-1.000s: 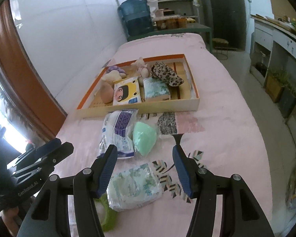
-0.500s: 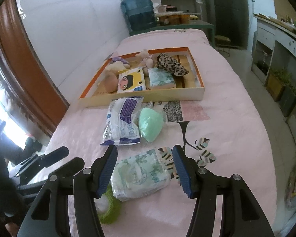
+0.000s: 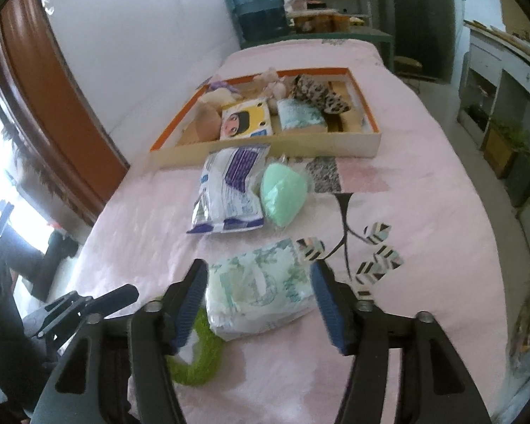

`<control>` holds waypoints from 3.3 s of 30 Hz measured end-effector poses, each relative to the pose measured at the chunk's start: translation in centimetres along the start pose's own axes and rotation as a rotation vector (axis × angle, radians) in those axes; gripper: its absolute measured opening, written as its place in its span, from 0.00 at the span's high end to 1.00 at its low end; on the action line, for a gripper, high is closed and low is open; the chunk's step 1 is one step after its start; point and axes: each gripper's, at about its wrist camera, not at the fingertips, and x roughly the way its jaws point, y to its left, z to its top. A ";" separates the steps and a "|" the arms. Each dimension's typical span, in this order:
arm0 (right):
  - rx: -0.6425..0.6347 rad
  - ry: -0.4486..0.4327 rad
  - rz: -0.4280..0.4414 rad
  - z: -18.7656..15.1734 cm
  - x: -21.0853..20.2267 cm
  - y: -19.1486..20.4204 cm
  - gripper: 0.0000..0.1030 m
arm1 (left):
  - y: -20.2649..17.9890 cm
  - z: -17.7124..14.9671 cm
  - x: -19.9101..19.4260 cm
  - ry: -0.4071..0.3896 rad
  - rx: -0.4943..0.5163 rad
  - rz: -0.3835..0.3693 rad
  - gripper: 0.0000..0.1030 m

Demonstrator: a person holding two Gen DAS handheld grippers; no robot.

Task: Organize soft objects
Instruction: 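Grasp the green knit ring with left gripper while right gripper moves to the white-green pack, then grasp the white-green pack with right gripper while left gripper lifts the ring toward the tray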

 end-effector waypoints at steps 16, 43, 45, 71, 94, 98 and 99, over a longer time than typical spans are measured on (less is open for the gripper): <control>-0.181 0.074 -0.031 -0.5 2.6 1.3 0.24 | 1.1 -0.6 0.8 0.012 -0.034 0.023 0.79; -0.270 0.111 -0.083 -0.4 4.4 2.2 0.24 | 1.9 -0.2 0.0 -0.044 -0.054 0.079 0.84; -0.247 0.101 -0.071 -0.2 4.1 1.9 0.25 | 2.0 -0.1 -0.1 -0.051 -0.058 0.081 0.85; -0.196 0.027 -0.032 1.1 1.4 1.9 0.27 | 2.9 1.5 -0.6 -0.104 -0.075 0.092 0.86; -0.193 -0.049 -0.035 4.6 0.1 2.1 0.27 | 3.6 7.1 -1.5 -0.196 -0.074 0.083 0.86; -0.198 -0.062 -0.034 5.7 0.3 2.3 0.27 | 4.0 8.6 -1.3 -0.211 -0.081 0.086 0.86; -0.199 -0.066 -0.033 5.9 0.3 2.4 0.27 | 4.2 8.8 -1.2 -0.213 -0.083 0.087 0.86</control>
